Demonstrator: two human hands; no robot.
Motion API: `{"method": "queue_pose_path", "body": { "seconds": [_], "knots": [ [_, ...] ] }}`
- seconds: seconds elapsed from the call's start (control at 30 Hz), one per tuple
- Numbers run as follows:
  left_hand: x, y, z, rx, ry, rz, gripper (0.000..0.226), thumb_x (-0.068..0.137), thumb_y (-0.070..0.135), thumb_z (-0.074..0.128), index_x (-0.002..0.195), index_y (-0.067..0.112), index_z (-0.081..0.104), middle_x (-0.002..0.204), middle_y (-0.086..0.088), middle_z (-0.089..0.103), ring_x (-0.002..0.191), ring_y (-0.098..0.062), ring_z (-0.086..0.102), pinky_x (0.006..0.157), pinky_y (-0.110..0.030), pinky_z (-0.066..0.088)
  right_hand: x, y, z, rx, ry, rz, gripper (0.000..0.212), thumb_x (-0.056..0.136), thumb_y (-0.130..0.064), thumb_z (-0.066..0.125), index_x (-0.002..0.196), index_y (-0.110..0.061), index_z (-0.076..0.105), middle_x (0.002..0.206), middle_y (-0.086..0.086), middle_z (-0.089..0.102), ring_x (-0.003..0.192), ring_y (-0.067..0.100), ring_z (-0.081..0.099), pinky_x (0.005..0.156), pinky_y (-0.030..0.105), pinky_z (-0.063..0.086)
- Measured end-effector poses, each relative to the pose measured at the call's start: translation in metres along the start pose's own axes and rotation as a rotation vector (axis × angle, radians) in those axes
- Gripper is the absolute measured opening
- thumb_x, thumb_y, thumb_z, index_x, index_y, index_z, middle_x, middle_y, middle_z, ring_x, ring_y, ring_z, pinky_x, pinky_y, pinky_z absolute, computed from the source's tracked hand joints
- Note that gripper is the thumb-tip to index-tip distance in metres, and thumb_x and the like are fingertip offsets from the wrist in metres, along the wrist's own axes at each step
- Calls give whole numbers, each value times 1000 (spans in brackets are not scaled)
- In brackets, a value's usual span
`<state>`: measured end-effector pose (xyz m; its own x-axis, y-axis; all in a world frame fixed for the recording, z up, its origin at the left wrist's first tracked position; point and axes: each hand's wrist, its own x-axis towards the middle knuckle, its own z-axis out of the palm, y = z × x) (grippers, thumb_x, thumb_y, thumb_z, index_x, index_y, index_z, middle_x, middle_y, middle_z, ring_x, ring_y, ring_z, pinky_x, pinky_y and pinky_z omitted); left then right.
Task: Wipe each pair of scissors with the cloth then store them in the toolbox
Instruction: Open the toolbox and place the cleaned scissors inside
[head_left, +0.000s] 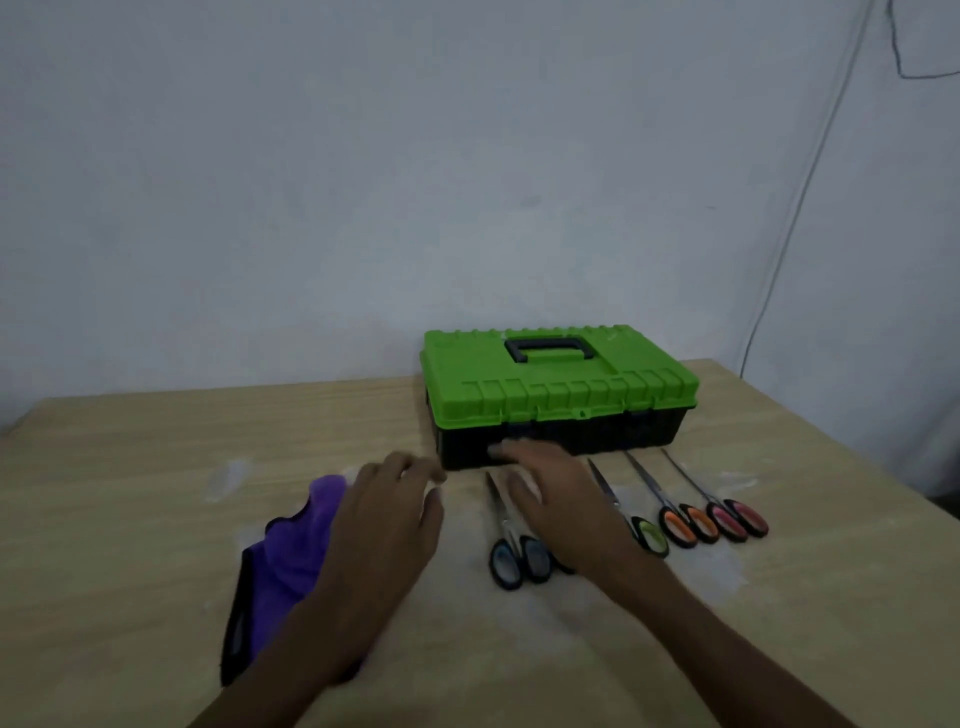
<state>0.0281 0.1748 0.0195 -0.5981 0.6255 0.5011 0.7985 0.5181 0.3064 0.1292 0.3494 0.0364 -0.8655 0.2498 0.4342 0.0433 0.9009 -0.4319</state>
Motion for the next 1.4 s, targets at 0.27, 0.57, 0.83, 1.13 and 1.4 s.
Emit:
{"method": "queue_pose_path", "body": {
  "seconds": [0.27, 0.57, 0.83, 1.13, 1.4],
  "knots": [
    [126, 30, 18, 23, -130, 87, 47, 86, 32, 66, 131, 22, 57, 142, -10, 51, 127, -35, 49, 101, -47, 46, 82, 90, -63, -394, -177, 49, 57, 83, -35, 68, 135, -20, 50, 138, 6, 53, 126, 28, 47, 101, 44, 40],
    [158, 35, 4, 124, -491, -76, 63, 49, 29, 94, 107, 25, 71, 112, -7, 70, 103, -35, 68, 70, -47, 59, 115, 105, -92, -404, -394, 86, 52, 64, -19, 81, 112, -17, 62, 106, 5, 65, 97, 31, 61, 77, 39, 48],
    [191, 41, -26, 52, -485, -144, 76, 47, 25, 93, 118, 20, 65, 118, -12, 66, 109, -37, 66, 77, -44, 60, 169, 106, -136, -314, -498, 9, 37, 84, -26, 65, 119, -17, 58, 115, 3, 58, 109, 26, 52, 88, 36, 41],
    [263, 36, -60, -70, -305, -175, 49, 82, 9, 67, 127, 16, 51, 121, -13, 49, 113, -36, 54, 76, -48, 58, 243, 113, -166, -227, -318, 41, 37, 86, -32, 60, 120, -17, 62, 117, 4, 65, 108, 27, 58, 92, 36, 44],
    [321, 12, -62, -101, -227, -196, 18, 88, 24, 67, 99, 20, 53, 118, -6, 51, 116, -30, 50, 68, -44, 57, 228, 87, -149, -302, -18, -52, 39, 85, -10, 53, 123, -14, 59, 139, 15, 47, 129, 34, 42, 104, 46, 39]
  ]
}}
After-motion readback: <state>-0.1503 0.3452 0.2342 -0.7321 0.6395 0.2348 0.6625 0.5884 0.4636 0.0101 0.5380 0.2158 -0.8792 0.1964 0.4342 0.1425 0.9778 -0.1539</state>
